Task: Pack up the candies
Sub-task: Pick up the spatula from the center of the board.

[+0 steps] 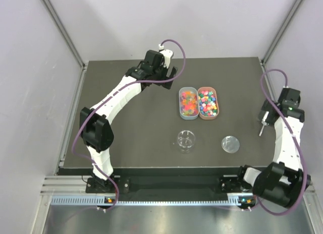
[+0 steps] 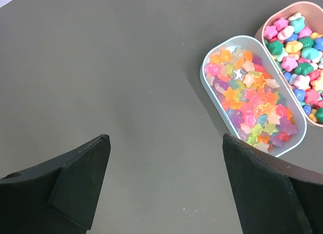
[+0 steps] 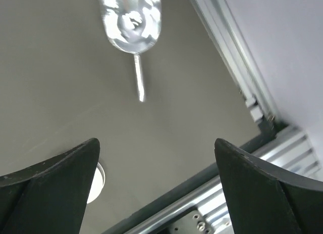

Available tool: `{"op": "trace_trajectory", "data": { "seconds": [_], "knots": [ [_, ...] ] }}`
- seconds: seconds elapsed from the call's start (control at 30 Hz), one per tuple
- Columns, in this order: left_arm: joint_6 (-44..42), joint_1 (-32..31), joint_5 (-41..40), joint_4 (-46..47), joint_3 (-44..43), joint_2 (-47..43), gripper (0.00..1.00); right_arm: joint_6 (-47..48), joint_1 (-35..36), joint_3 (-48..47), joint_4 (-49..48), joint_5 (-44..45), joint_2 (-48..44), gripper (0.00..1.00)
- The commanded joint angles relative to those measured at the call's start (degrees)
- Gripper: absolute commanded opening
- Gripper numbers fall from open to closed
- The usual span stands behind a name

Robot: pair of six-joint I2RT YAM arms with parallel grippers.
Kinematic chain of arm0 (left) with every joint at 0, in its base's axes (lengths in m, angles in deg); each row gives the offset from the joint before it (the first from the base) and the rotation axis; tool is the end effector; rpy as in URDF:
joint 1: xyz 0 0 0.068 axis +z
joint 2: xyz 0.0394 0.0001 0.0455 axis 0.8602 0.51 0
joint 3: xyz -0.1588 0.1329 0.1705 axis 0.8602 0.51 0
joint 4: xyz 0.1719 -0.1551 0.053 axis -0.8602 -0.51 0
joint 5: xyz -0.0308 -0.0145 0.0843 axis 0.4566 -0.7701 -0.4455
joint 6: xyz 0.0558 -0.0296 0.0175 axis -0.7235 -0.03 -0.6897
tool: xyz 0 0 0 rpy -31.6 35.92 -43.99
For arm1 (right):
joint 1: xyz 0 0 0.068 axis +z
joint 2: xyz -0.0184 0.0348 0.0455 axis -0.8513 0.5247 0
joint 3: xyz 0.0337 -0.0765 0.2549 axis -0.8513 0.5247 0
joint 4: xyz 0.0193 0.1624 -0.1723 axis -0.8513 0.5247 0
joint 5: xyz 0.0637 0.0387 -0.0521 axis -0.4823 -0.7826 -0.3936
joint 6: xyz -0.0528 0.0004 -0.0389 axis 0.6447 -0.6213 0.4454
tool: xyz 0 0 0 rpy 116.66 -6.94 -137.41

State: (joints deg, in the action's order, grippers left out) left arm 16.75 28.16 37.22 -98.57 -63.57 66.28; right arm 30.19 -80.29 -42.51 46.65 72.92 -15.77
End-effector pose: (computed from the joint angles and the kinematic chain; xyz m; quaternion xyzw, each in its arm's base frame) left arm 0.3606 -0.2156 0.3265 0.2278 0.8682 -0.1026 0.4287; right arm 0.1822 -0.0849 0.2793 0.2403 0.9187 -0.1449 0.2780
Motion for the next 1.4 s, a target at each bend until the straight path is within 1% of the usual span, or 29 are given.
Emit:
{"op": "trace_trajectory", "data": {
  "seconds": [0.0, 0.03, 0.07, 0.2, 0.27, 0.4, 0.43, 0.47, 0.57, 0.77, 0.87, 0.97, 1.0, 1.07, 1.37],
  "knots": [
    [0.63, -0.11, 1.07, 1.99, -0.76, -0.1, 0.96, -3.02, -7.49, -0.27, -1.0, -4.76, 3.28, 0.95],
    [0.46, -0.11, 1.25, 1.99, -0.06, -0.19, 0.96, -3.65, -8.81, -0.1, -1.18, -7.91, 4.6, 0.91],
    [0.45, -0.11, 1.34, 2.08, 0.47, -0.36, 0.96, -4.09, -10.13, 0.08, -1.79, -8.9, 4.96, 0.9],
    [0.63, -0.11, 0.38, 3.22, 4.42, -1.24, 0.95, -0.95, -10.23, -0.18, -1.01, -8.57, 6.54, 0.84],
    [1.07, -0.02, -0.59, 4.1, 5.83, -1.59, 0.95, -0.15, -10.23, -0.53, -0.74, -4.36, 7.16, 0.84],
    [1.16, -0.02, -0.42, 5.59, 7.68, -0.81, 0.95, 3.28, -10.23, 0.25, -2.32, -3.11, 8.83, 0.82],
    [1.07, -0.02, -0.42, 5.94, 7.95, -0.2, 0.95, 3.2, -10.23, 0.78, -2.67, -3.98, 9.53, 0.81],
    [0.98, -0.02, -0.42, 6.81, 8.12, -0.02, 0.95, 5.72, -10.15, 1.13, -3.54, -4.77, 9.97, 0.81],
    [0.89, -0.02, -0.51, 7.87, 8.3, 1.21, 0.95, 7.06, -9.88, 2.45, -4.87, -5.22, 11.55, 0.8],
    [1.95, -0.02, 0.19, 8.76, 7.86, 3.94, 0.95, 9.7, -9.18, 2.98, -7.86, -9.17, 15.68, 0.75],
    [1.95, -0.02, 0.72, 8.32, 8.21, 4.64, 0.95, 11.11, -8.57, 2.37, -8.74, -10.32, 17.44, 0.7],
    [1.95, -0.02, 0.9, 7.79, 8.91, 4.91, 0.95, 11.9, -8.48, 1.4, -9.09, -11.55, 19.64, 0.62],
    [1.95, -0.02, 0.9, 7.7, 9.09, 4.82, 0.95, 12.16, -8.48, 1.05, -9.35, -11.72, 20.08, 0.56],
    [1.95, -0.02, 1.16, 7.7, 9.44, 4.82, 0.95, 12.6, -8.48, 0.26, -10.84, -13.57, 21.39, 0.52],
    [2.39, -0.02, 1.08, 7.79, 9.09, 6.31, 0.94, 10.85, -7.25, 0.87, -12.87, -13.22, 24.21, 0.48]
  ]
}}
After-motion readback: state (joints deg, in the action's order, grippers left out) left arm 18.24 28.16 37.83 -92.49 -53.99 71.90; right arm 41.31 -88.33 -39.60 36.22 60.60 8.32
